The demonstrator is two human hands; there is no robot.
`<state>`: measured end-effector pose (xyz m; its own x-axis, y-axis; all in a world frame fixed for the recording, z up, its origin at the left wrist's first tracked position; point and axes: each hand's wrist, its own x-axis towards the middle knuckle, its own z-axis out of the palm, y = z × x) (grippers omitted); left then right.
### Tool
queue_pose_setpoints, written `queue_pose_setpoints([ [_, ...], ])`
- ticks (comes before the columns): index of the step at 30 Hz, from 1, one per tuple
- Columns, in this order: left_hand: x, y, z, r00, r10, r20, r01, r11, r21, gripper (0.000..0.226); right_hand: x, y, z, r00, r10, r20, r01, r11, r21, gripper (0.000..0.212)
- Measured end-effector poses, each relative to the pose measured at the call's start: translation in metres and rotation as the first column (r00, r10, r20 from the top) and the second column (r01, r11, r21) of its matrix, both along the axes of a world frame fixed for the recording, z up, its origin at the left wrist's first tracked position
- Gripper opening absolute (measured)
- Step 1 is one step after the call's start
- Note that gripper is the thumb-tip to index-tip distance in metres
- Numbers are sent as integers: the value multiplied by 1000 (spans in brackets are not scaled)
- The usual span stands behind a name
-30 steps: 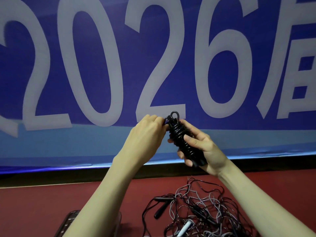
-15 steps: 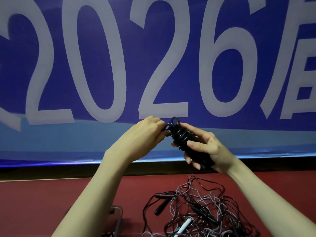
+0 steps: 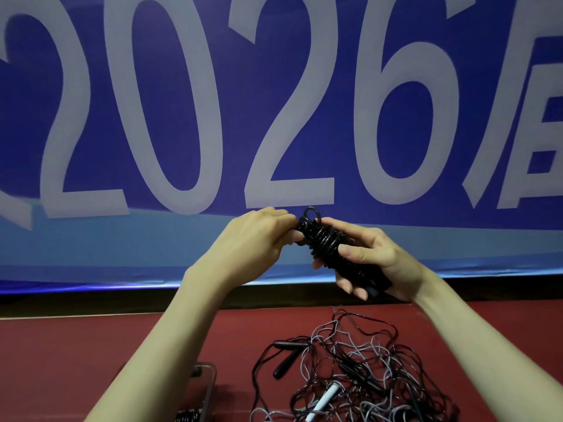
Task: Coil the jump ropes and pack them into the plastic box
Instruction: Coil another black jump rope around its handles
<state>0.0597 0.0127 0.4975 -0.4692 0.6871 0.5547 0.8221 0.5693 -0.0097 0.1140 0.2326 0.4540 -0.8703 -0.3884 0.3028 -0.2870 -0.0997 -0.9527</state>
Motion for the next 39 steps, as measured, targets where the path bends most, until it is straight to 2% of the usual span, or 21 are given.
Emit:
queue_pose_setpoints([
  [3,1,1,-1,1000,17,11,-17,1000,-15,22,2,0,2,999,-42,-3,42,999,30,49],
  [7,2,5,-5,998,14,58,-14,1000,0,25,6,3,6,997,-75,-13,76,994,80,48],
  [14,-3,16,-12,988,-62,142,7,934,356,29,12,9,15,998,-55,-18,57,995,80,46],
  [18,-1,20,-11,961,-145,235,5,860,510,21,12,13,16,1000,-19,5,19,997,74,48],
  [22,6,27,-8,923,-261,282,33,784,620,29,9,17,14,999,37,21,-37,998,48,63],
  [28,7,26,-4,794,-419,441,36,757,653,31,9,20,14,994,102,37,-103,994,23,64],
  [34,8,25,-5,658,-500,564,-14,740,672,32,9,23,17,985,159,72,-161,987,27,64],
  [37,8,28,-9,559,-607,564,-51,654,755,28,8,27,17,978,193,81,-194,981,5,67],
  [39,7,30,-8,515,-647,562,-59,628,776,24,7,29,16,975,209,81,-209,978,-4,69],
])
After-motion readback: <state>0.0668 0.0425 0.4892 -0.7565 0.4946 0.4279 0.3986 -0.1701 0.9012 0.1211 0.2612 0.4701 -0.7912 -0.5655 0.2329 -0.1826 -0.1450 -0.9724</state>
